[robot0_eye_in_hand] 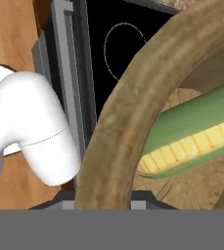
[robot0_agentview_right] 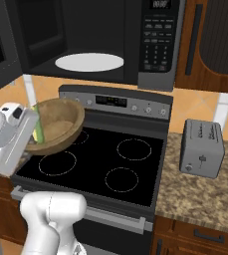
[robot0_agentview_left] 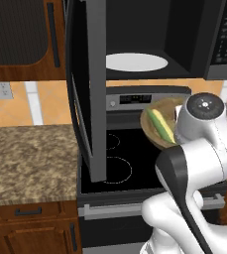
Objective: Pick the corn from the sink and place it in the bowl. Then pick the bowl and place it in the microwave. Then close the microwave door and press the start button.
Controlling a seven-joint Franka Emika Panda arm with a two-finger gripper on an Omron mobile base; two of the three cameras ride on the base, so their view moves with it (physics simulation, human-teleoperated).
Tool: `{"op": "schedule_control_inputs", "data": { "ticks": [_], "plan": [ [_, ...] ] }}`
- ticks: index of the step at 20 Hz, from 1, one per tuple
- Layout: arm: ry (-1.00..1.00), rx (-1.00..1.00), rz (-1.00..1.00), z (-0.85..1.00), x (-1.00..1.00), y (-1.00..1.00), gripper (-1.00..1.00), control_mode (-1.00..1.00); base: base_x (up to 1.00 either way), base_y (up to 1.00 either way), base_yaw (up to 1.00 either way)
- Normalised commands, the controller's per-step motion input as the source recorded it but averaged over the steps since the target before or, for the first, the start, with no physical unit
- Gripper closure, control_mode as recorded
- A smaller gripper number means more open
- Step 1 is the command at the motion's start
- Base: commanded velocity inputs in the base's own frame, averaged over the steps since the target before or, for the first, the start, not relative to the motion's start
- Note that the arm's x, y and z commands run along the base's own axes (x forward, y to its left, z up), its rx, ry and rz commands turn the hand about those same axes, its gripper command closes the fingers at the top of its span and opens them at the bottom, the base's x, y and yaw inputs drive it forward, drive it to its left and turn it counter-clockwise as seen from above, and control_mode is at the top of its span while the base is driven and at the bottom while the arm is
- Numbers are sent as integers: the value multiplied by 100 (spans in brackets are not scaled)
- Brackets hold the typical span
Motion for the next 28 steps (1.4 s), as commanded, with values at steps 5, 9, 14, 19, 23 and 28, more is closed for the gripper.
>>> {"op": "schedule_control_inputs", "data": {
  "ticks": [5, 9, 14, 19, 23, 28],
  "plan": [
    [2, 1, 0, 21, 32, -4, 100, -100, 0, 0, 0],
    [0, 0, 0, 86, 46, -31, 100, -100, 0, 0, 0],
    [3, 11, 4, 28, 95, -41, 100, -100, 0, 0, 0],
    [0, -13, 0, 6, 85, 15, 100, -100, 0, 0, 0],
    [-2, -19, 4, 16, 78, 2, 100, -100, 0, 0, 0],
    [6, -6, 1, 33, 84, 5, 100, -100, 0, 0, 0]
  ]
}}
